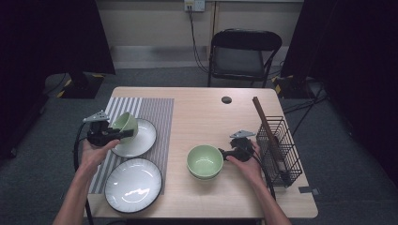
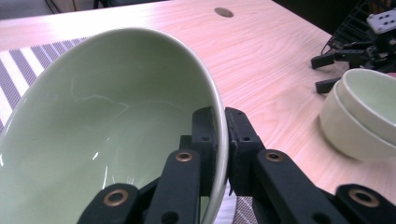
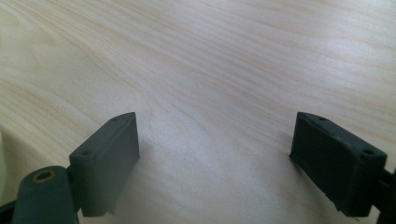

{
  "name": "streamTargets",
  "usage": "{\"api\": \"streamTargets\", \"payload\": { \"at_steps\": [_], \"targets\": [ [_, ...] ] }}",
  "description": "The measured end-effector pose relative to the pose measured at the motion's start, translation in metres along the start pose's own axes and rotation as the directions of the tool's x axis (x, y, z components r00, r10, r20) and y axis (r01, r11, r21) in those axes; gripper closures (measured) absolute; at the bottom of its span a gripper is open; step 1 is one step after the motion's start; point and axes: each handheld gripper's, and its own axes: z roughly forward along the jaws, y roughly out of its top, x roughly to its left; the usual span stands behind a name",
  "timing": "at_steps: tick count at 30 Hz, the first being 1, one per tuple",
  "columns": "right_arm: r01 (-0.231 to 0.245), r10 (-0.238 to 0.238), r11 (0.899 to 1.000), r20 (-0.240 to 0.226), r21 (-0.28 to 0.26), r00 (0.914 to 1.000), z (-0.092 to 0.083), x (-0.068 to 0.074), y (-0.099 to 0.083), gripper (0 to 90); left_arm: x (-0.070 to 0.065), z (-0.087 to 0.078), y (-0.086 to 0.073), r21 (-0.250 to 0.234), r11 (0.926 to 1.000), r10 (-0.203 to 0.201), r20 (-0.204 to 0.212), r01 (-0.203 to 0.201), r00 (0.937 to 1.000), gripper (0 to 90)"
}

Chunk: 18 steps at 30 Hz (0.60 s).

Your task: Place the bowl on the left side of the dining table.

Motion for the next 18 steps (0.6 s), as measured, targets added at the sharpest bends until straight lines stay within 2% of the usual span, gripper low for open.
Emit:
{"api": "streamTargets", "payload": {
  "at_steps": [3,18],
  "targets": [
    [0.000,0.000,1.000,0.000,0.000,1.0000,0.000,0.000,0.000,14.7,0.001,0.004,-0.004,0.023,0.9997,0.002,-0.006,-0.002,1.0000,83.4],
    [0.000,0.000,1.000,0.000,0.000,1.0000,0.000,0.000,0.000,14.7,0.007,0.017,-0.011,0.055,0.9983,0.019,-0.021,-0.018,0.9996,83.3]
  ]
}}
